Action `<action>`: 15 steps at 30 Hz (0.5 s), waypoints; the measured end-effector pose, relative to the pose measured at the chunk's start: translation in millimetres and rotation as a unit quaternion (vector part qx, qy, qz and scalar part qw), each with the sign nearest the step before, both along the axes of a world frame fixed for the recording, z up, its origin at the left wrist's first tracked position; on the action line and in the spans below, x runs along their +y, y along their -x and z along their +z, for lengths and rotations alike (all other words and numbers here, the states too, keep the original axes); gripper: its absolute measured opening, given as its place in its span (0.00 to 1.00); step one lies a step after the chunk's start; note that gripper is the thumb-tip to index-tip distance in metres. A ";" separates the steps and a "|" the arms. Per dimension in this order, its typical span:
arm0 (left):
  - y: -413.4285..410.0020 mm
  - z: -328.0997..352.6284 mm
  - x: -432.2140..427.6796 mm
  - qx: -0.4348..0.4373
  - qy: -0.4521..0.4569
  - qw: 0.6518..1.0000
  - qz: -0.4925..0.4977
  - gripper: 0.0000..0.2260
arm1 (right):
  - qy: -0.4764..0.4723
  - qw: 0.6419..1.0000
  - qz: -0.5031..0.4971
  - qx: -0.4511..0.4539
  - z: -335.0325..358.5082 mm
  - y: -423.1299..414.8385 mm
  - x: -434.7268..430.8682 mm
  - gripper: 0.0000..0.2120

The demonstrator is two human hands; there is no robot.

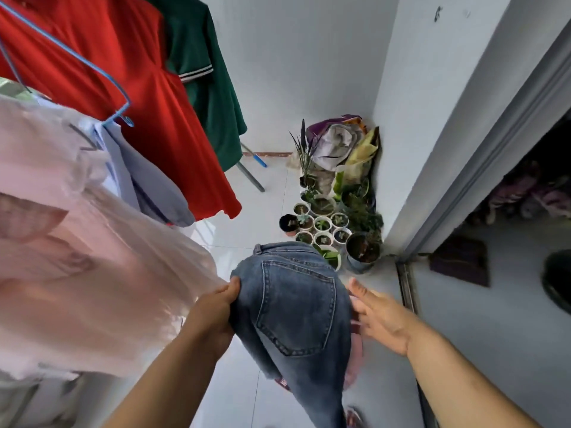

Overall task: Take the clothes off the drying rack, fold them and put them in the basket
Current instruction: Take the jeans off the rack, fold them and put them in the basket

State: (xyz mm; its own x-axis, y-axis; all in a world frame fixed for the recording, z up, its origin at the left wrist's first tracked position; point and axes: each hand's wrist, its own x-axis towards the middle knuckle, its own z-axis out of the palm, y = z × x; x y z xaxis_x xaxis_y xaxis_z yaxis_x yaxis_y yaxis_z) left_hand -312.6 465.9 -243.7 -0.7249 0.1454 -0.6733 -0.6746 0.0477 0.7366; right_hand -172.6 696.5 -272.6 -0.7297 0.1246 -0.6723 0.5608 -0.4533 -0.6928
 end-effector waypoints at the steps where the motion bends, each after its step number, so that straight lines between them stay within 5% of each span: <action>1: -0.5 -1.6 0.1 -0.005 0.000 1.000 0.012 0.11 | -0.005 0.999 0.028 -0.017 -12.1 -6.7 -5.3 0.36; 4: -3.4 -8.2 -1.8 -0.029 -0.005 0.999 0.043 0.11 | -0.017 0.992 0.107 -0.063 -43.3 -21.3 -25.7 0.43; 8: -8.9 -13.7 -13.9 -0.062 -0.019 0.992 0.110 0.15 | 0.005 0.982 0.150 -0.112 -69.9 -37.2 -56.9 0.27; 15: -0.4 -17.5 -32.9 -0.092 -0.054 0.976 0.190 0.11 | -0.005 0.981 0.163 -0.107 -122.6 -59.9 -76.4 0.38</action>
